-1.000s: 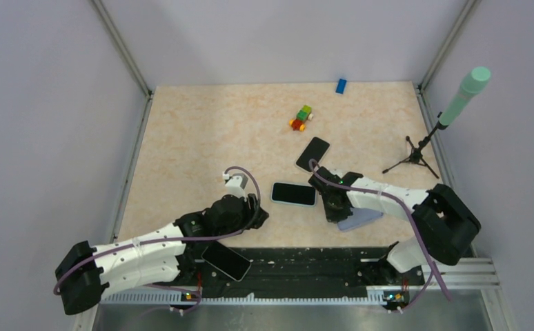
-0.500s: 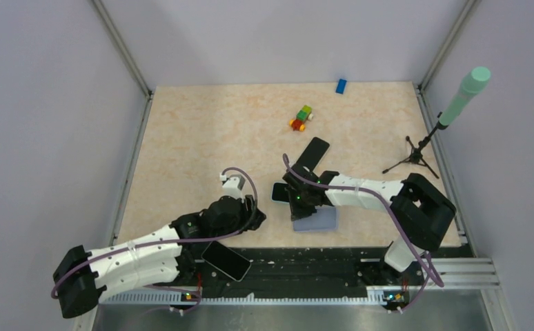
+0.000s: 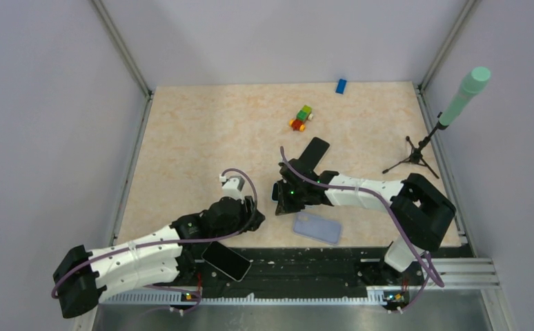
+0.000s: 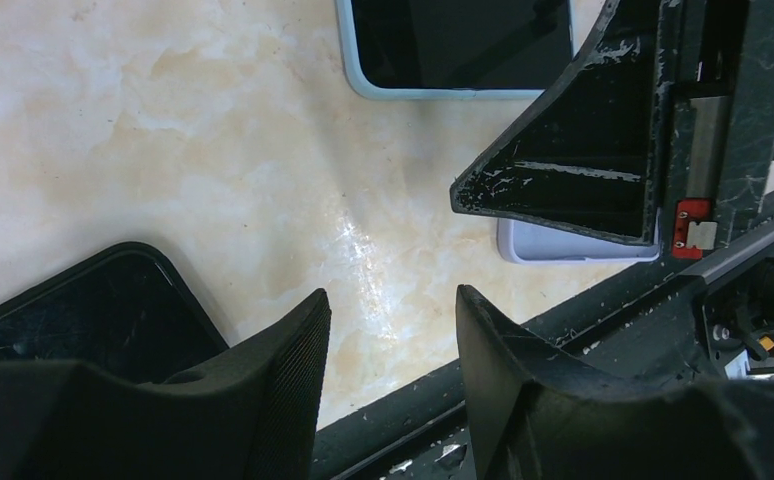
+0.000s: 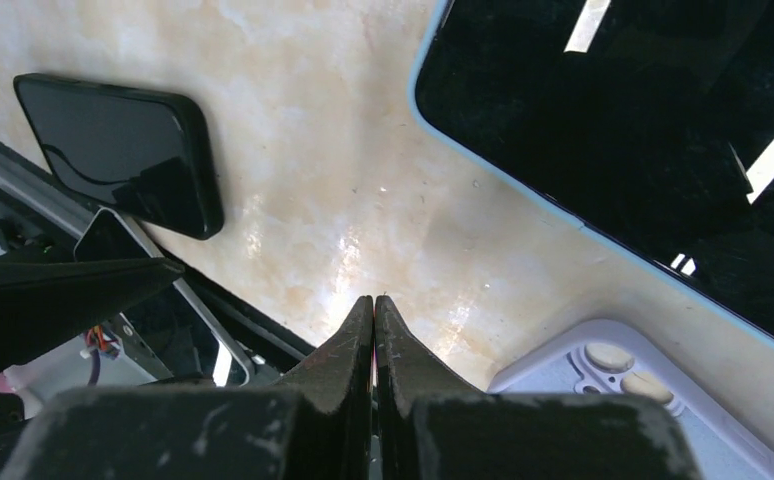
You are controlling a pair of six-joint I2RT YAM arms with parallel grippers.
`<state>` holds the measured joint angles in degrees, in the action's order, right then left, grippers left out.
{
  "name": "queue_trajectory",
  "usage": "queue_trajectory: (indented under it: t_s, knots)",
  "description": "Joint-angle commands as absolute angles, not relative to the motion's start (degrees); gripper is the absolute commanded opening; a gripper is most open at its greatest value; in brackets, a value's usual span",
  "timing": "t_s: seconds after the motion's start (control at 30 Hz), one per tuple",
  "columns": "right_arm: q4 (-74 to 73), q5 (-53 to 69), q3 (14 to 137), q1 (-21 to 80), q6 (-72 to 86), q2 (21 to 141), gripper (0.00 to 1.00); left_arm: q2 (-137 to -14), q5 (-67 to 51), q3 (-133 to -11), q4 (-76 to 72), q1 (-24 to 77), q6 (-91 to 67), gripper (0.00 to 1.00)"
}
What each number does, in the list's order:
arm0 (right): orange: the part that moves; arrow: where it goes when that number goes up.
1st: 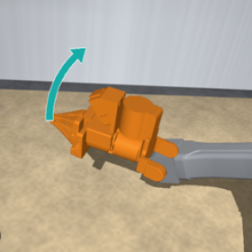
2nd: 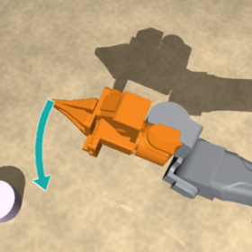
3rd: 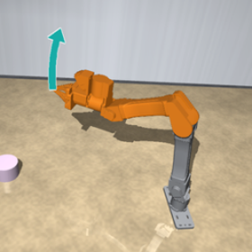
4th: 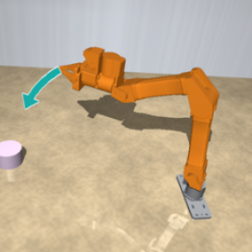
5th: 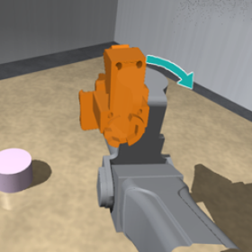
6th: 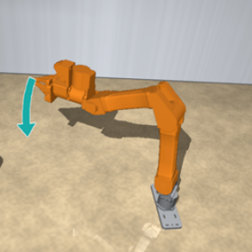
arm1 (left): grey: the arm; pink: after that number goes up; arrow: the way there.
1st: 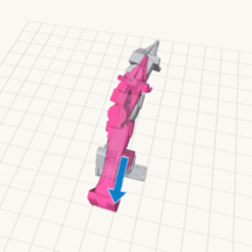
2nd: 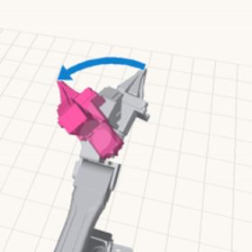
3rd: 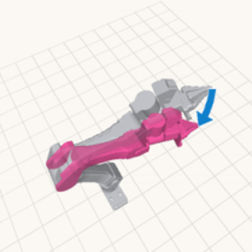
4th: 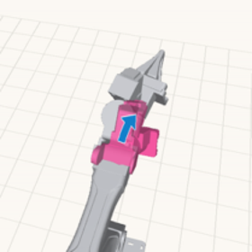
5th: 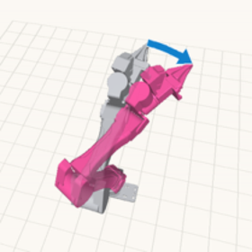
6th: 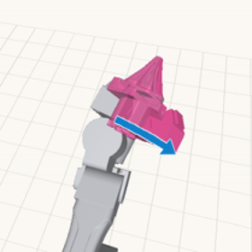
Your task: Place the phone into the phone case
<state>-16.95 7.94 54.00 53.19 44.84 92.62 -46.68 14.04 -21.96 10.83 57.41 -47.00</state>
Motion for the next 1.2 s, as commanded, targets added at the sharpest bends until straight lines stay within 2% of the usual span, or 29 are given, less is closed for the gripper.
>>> queue_trajectory:
  t_s: [0.0,0.07,0.17,0.2,0.27,0.43,0.6,0.77,1.17]
  knots:
    - [-14.5,10.0,54.3,53.7,44.8,93.2,0.00,-47.3,14.7,-22.2,11.0,57.3,-47.2,0.52]
    - [-13.9,10.5,53.5,53.8,44.3,92.7,0.00,-47.2,14.7,-22.3,11.3,57.3,-47.2,0.52]
    - [-13.0,11.0,52.4,53.7,43.7,91.4,0.06,-47.2,14.9,-22.3,12.0,57.3,-47.3,0.52]
    - [-12.7,11.3,52.0,53.8,43.4,91.0,0.10,-47.3,15.0,-22.3,12.2,57.3,-47.4,0.52]
    - [-11.9,12.2,51.2,53.7,43.3,90.1,0.26,-47.4,15.6,-22.4,13.2,57.3,-47.8,0.52]
    - [-6.5,17.2,47.2,53.8,44.0,88.7,0.39,-47.9,21.9,-24.1,20.5,57.3,-51.4,0.51]
    - [1.8,23.4,42.9,55.0,46.9,89.4,0.43,-49.3,30.3,-27.0,30.7,57.3,-59.3,0.50]
    - [8.2,27.8,41.9,57.2,49.1,92.5,0.44,-49.3,33.2,-30.0,41.5,57.3,-66.8,0.50]
    - [24.3,36.2,42.3,60.8,55.8,103.6,0.44,-38.5,26.1,-30.5,58.7,57.3,-80.6,0.55]
